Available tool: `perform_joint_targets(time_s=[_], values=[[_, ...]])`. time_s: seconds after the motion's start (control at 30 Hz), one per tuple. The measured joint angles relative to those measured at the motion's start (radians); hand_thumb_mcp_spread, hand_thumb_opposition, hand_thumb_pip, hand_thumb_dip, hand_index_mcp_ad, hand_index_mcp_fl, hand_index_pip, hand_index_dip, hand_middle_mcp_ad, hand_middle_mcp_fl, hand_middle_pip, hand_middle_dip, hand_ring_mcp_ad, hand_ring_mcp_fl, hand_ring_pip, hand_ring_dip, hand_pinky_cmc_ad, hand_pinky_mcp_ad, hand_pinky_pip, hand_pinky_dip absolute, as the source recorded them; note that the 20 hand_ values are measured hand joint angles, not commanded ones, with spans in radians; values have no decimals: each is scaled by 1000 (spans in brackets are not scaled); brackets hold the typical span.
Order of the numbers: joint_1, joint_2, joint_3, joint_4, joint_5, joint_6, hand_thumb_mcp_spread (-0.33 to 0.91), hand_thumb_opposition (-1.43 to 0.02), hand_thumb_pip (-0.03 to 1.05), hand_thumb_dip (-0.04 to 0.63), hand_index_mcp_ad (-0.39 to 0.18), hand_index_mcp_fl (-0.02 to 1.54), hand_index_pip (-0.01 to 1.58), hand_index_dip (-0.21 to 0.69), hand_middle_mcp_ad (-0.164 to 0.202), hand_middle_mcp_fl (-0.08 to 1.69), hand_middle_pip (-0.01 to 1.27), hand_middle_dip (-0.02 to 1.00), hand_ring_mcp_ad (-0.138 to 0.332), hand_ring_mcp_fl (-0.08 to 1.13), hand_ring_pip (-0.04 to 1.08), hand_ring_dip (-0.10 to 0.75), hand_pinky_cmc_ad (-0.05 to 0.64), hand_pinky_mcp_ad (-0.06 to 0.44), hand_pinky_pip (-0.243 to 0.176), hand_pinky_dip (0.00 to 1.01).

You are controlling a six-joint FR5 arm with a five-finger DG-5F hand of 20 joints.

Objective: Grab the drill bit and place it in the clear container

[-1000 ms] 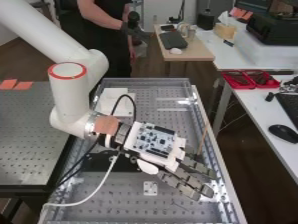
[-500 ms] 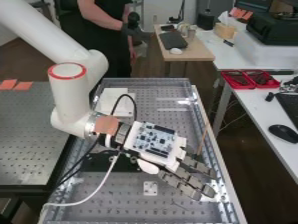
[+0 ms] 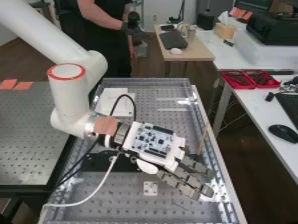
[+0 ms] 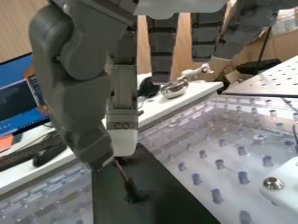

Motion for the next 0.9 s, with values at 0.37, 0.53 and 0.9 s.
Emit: perform_joint_targets(time_s=[0.37, 0.53, 0.9], values=[[0, 6, 11, -30, -7, -18, 585, -941, 449, 284, -122, 744, 1114, 216, 77, 220, 152, 157, 227, 45, 93, -37, 202, 152, -98, 171], [0, 10, 9, -37, -13, -30, 560, -944, 550, 284, -133, 621, 1052, 188, 77, 185, 141, 157, 227, 40, 94, -37, 199, 152, -98, 171], [3, 31, -14, -30, -25, -38, 499, -929, 562, 300, -136, 571, 1044, 164, 75, 154, 141, 157, 230, 30, 98, -37, 190, 155, -101, 171]])
